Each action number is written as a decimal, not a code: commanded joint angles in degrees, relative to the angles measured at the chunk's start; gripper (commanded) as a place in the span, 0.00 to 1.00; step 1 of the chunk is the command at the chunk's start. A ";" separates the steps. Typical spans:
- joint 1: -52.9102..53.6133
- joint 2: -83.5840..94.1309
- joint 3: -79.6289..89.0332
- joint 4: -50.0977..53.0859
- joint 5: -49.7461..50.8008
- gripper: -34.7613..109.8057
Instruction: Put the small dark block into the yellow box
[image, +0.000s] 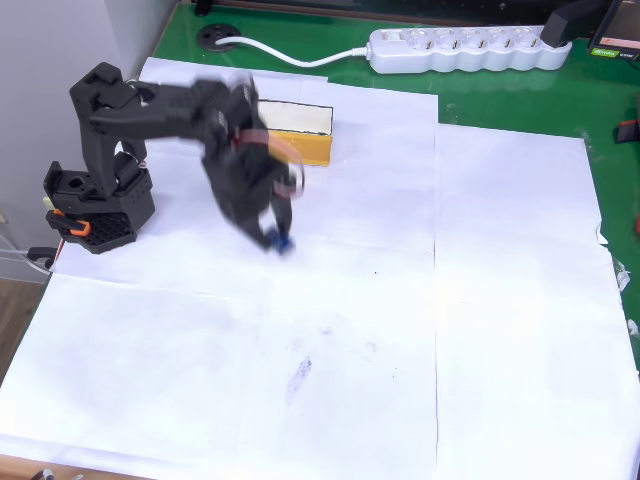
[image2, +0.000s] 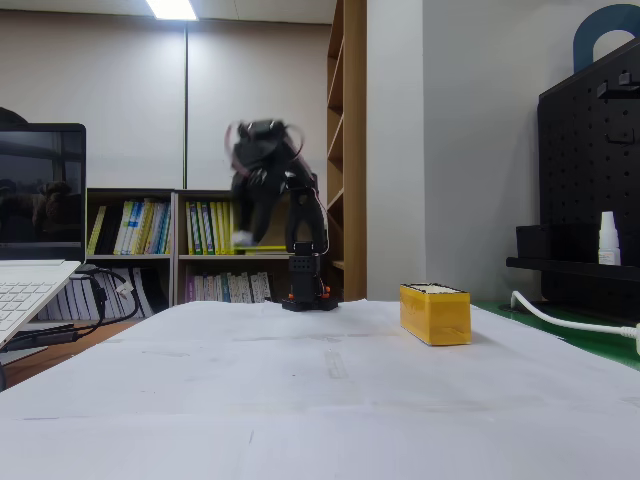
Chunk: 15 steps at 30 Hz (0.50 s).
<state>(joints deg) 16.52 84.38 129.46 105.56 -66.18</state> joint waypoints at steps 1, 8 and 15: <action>-6.59 -9.23 3.87 5.98 1.32 0.24; -27.60 -22.50 -20.57 -6.59 3.96 0.24; -43.77 -21.88 -32.08 -16.61 8.00 0.24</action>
<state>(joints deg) -22.24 63.98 98.44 92.81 -58.62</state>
